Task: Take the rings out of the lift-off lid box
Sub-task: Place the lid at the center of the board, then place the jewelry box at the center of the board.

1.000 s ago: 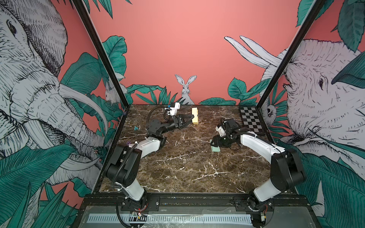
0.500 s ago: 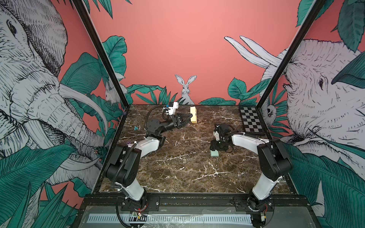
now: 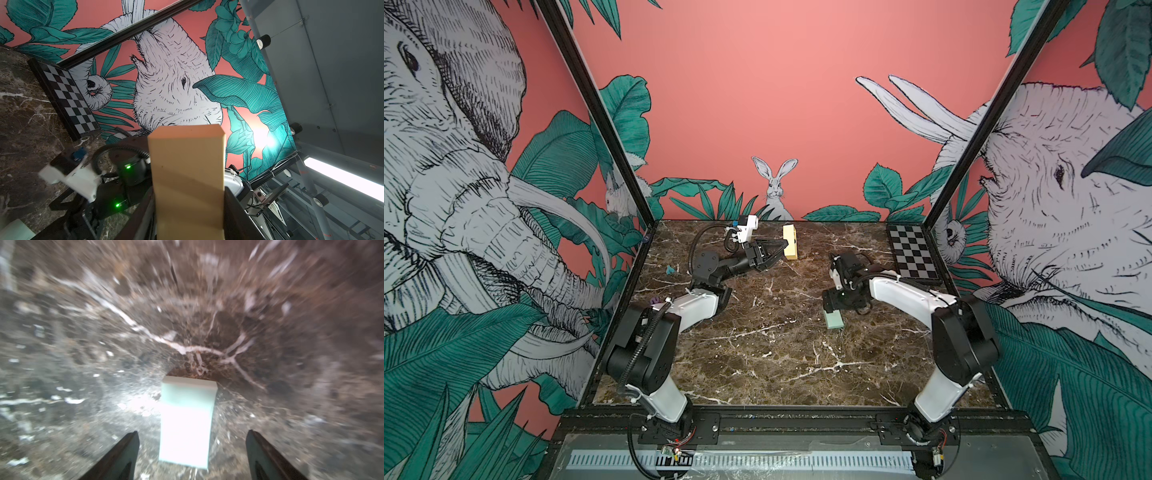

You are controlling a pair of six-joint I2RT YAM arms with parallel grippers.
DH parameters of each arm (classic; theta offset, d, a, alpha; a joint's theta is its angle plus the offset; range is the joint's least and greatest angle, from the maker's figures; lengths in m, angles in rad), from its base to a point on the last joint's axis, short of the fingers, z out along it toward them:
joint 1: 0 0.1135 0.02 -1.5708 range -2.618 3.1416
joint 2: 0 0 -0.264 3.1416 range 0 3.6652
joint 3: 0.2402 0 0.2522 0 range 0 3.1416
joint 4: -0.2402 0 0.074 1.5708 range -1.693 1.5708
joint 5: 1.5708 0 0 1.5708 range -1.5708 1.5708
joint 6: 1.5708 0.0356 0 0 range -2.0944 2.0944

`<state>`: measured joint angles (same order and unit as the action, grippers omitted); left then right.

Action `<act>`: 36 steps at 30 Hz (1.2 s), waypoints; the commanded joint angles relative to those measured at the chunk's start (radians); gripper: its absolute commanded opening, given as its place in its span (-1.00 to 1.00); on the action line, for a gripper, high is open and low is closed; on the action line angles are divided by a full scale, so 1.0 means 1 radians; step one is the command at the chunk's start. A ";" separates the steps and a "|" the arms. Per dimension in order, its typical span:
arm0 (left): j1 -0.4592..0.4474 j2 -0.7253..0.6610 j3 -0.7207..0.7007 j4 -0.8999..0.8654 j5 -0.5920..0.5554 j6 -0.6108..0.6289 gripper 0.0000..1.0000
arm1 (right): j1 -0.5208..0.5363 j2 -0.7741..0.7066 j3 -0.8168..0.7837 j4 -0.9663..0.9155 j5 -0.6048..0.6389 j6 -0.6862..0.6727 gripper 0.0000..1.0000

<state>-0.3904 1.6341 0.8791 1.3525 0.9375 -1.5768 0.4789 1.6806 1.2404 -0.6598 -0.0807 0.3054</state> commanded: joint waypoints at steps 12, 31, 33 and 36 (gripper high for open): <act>0.005 -0.040 -0.010 0.050 0.005 -0.034 -0.26 | -0.051 -0.312 0.079 0.526 -0.687 0.412 0.87; 0.005 -0.042 -0.018 0.051 0.004 -0.034 -0.25 | -0.009 -0.153 0.053 0.973 -0.806 0.636 0.85; 0.005 -0.040 -0.018 0.050 0.005 -0.034 -0.24 | -0.006 -0.149 0.053 0.986 -0.810 0.642 0.82; 0.005 -0.034 -0.018 0.050 0.003 -0.036 -0.25 | -0.011 -0.167 0.043 0.984 -0.799 0.633 0.79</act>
<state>-0.3851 1.6337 0.8722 1.3598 0.9245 -1.5867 0.4622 1.5345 1.2633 0.2428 -0.8589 0.9215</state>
